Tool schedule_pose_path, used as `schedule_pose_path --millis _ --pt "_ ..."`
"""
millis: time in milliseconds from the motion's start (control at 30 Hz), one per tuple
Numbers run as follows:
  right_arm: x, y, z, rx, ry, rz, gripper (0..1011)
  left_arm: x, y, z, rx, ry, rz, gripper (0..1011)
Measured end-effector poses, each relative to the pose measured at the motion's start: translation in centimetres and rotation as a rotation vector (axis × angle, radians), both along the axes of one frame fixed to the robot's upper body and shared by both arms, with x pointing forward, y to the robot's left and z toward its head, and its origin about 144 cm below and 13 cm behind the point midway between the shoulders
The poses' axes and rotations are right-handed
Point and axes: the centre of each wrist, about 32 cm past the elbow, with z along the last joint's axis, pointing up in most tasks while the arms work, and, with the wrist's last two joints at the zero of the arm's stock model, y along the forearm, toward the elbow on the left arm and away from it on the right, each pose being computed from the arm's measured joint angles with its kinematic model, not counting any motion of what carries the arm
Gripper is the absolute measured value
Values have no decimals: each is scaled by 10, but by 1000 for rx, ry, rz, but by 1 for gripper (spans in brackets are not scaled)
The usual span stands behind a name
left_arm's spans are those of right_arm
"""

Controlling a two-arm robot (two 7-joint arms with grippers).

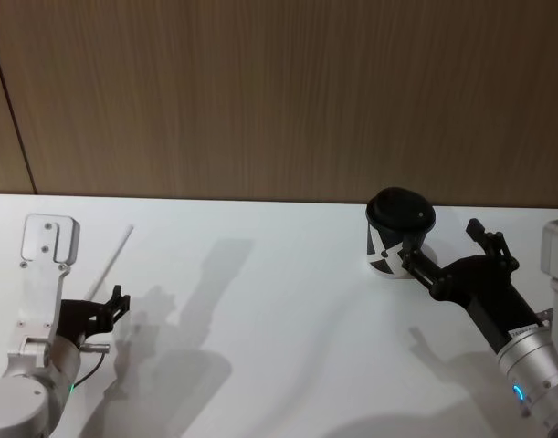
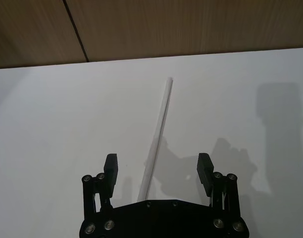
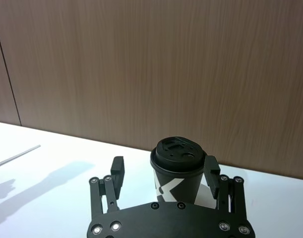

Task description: Pick up the straw with one hand, pass it to the other hand, and insert it into the cup.

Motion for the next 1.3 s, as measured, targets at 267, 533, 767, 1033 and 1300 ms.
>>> schedule_pose_path --millis 267,533,767,1033,1300 --pt "0 0 0 0 0 0 1001 2 1 -3 -63 -28 24 1003" --pt "0 0 0 0 0 0 1001 4 0 -7 -119 -30 51 1003" --pt "0 0 0 0 0 0 1001 5 -1 -9 -139 -13 69 1003" --pt "0 0 0 0 0 0 1001 7 -1 -9 -135 11 74 1003" --pt "0 0 0 0 0 0 1001 8 -2 -9 -119 34 72 1003"
